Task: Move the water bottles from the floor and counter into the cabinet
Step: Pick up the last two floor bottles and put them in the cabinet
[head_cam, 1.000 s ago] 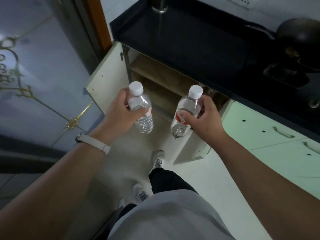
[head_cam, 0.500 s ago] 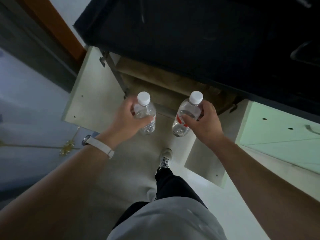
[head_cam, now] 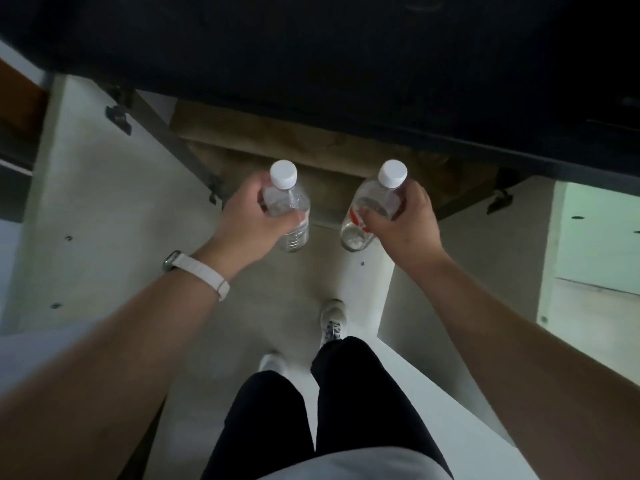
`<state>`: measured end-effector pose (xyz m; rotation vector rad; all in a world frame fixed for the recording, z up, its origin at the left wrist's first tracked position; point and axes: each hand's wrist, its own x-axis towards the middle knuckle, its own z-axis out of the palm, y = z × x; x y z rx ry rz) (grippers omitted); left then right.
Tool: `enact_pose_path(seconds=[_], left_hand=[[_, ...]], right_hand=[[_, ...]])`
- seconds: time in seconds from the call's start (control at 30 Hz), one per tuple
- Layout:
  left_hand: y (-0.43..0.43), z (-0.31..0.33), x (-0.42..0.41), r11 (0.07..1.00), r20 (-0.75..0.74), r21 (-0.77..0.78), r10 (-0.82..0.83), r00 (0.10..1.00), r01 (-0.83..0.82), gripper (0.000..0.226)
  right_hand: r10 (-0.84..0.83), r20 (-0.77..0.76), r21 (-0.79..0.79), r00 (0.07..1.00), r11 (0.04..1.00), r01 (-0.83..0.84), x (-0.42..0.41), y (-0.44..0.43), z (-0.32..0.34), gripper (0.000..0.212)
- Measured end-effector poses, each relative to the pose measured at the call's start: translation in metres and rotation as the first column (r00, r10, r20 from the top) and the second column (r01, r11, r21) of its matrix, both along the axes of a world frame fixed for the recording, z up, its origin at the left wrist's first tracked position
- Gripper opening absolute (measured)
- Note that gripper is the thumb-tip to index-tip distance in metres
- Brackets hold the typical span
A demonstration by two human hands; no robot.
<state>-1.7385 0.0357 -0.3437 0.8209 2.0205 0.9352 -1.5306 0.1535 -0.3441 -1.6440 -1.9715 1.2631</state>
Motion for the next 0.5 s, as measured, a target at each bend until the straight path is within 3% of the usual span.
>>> enact_pose_path(seconds=[0.2,0.5], left_hand=[[0.034,-0.072,-0.021,0.991,-0.051,0.115,-0.062,0.997,0.067,0.064],[0.088,-0.137,-0.043,0.887,-0.043,0.456,-0.060,0.997,0.073,0.054]], right_hand=[[-0.116,-0.136,0.075,0.984,0.989,0.127,-0.023,0.018,-0.071,0.058],[-0.062,-0.291,0.348,0.955,0.923,0.166,-0.045,0.057,-0.136,0.068]])
